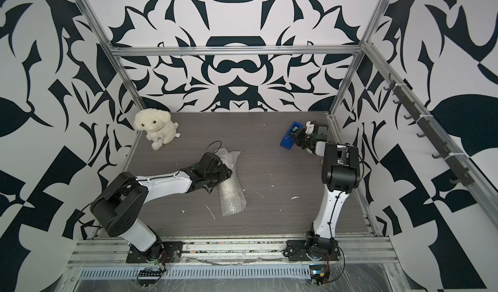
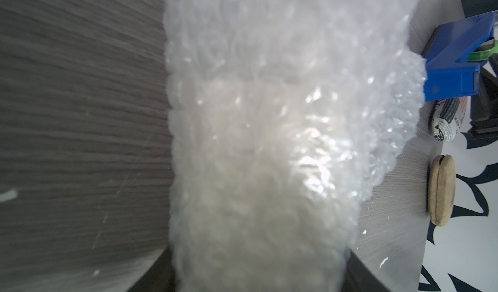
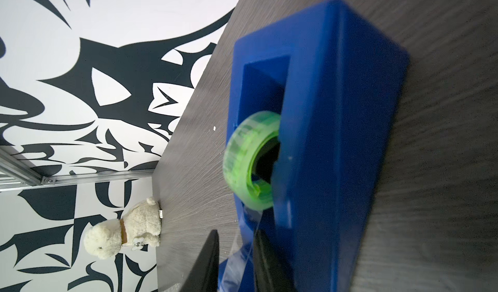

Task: Wrap vases in bubble wrap
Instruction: Tear off the tape using the Tape Cutter.

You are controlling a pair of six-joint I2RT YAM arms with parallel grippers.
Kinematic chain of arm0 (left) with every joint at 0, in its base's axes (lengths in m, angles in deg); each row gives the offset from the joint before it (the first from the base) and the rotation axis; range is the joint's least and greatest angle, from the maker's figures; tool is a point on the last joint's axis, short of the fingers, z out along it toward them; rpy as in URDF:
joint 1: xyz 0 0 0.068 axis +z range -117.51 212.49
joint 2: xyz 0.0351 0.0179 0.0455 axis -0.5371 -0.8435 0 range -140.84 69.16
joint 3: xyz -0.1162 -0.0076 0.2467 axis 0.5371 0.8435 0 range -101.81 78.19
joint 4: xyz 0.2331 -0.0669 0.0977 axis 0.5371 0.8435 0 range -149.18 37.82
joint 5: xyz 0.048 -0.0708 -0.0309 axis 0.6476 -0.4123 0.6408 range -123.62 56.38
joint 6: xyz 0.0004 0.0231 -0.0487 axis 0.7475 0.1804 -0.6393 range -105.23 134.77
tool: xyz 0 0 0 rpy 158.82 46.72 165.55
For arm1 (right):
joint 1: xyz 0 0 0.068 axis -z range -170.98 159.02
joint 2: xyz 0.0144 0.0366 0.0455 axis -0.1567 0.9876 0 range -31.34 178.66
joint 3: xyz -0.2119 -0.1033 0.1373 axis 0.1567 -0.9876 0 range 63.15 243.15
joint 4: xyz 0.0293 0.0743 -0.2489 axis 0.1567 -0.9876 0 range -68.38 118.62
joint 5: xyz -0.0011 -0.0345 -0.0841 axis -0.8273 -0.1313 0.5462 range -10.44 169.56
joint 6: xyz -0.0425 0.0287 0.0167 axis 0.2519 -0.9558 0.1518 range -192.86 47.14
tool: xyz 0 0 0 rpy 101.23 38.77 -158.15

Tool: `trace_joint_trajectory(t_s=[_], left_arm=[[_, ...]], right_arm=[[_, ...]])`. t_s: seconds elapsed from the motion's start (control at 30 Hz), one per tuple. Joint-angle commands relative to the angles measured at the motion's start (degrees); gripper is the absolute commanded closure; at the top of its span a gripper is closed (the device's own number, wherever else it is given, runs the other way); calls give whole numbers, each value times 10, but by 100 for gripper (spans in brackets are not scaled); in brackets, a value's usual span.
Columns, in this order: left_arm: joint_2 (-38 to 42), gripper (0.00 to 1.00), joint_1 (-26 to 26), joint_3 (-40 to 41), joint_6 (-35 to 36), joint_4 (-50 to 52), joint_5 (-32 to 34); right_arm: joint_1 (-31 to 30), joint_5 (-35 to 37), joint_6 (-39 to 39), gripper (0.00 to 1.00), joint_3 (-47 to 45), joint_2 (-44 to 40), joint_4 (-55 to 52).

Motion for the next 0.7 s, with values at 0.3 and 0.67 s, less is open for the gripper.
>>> trace_joint_trajectory(t_s=[0.3, 0.67], left_arm=[[7, 74, -2, -19, 12, -3, 4], [11, 74, -2, -18, 14, 1, 6]], right_arm=[[-6, 4, 55, 72, 45, 5, -86], [-6, -16, 27, 84, 31, 10, -46]])
